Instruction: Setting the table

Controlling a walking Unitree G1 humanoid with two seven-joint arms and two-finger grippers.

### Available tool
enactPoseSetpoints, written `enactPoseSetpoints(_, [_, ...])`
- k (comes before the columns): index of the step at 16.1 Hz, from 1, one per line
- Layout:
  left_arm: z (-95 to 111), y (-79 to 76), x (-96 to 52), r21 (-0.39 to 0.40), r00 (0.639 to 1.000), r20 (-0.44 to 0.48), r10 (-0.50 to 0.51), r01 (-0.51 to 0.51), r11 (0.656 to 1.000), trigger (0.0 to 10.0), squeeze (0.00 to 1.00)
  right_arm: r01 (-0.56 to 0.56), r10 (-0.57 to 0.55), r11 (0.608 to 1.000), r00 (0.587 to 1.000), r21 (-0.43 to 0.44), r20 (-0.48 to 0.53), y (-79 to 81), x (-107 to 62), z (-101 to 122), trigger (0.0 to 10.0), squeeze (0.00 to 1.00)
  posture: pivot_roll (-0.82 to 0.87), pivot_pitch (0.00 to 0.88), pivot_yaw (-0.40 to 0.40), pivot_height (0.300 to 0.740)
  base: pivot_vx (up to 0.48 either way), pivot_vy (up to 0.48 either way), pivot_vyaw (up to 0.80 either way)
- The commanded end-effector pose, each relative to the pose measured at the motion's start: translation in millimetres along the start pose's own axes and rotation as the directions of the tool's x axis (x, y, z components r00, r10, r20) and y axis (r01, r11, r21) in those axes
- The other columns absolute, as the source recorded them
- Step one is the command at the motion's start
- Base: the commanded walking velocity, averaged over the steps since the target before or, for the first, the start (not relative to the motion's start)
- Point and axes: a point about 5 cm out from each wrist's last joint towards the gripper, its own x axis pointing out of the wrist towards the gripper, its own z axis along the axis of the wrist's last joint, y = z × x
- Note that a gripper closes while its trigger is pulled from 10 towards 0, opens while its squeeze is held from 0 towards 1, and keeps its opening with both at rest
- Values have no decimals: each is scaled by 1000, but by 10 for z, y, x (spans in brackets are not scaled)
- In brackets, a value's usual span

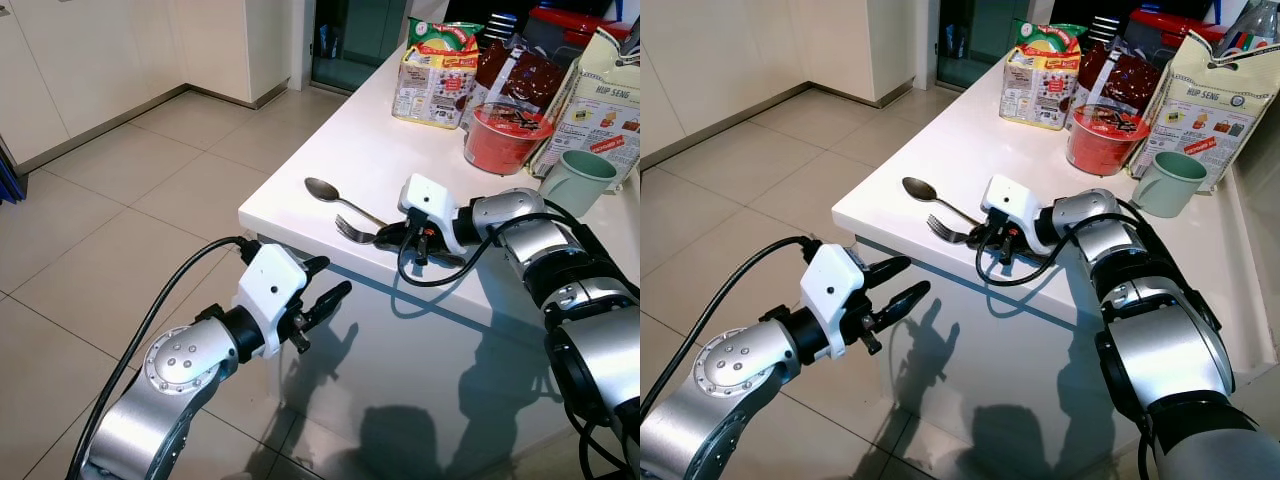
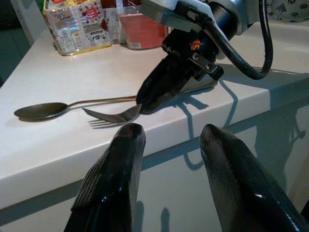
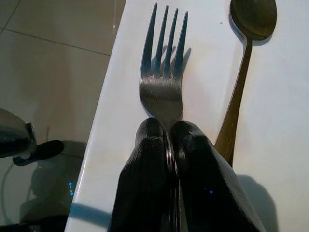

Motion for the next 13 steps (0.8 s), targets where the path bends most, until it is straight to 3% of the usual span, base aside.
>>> enactPoseSetpoints(1, [0, -6, 29, -1, 1000, -1, -22, 22, 1000, 10000, 0, -35, 38, 998, 997, 50, -64, 55, -20, -168, 0, 0, 90, 0, -52, 740, 0, 0, 0])
enactPoseSetpoints(6, [20, 10, 29, 5, 1000, 5, -22, 22, 1000, 10000, 0, -34, 32, 997, 999, 69, 25, -7, -62, -24, 0, 0, 94, 0, -54, 740, 0, 0, 0])
enactPoseSetpoints(7, [98, 70, 2, 12, 999, 32, -9, 8, 1000, 10000, 0, -52, 48, 998, 993, 41, 110, -116, -203, 207, 0, 0, 89, 0, -58, 740, 0, 0, 0])
enactPoseSetpoints(9, [121, 111, -9, 17, 999, 47, 4, -5, 1000, 10000, 0, -25, 27, 1000, 977, -8, 210, -235, -387, 469, 0, 0, 91, 0, -50, 740, 0, 0, 0])
enactPoseSetpoints(11, [42, 82, 14, 28, 1000, 11, 3, -3, 1000, 10000, 0, 37, -41, 999, 959, 17, 281, -304, -487, 542, 0, 0, 107, 0, -67, 740, 0, 0, 0])
enactPoseSetpoints(13, [92, 78, 14, 7, 999, 36, 32, -32, 999, 10000, 0, 56, -66, 998, 946, 40, 318, -316, -545, 519, 0, 0, 106, 0, -57, 740, 0, 0, 0])
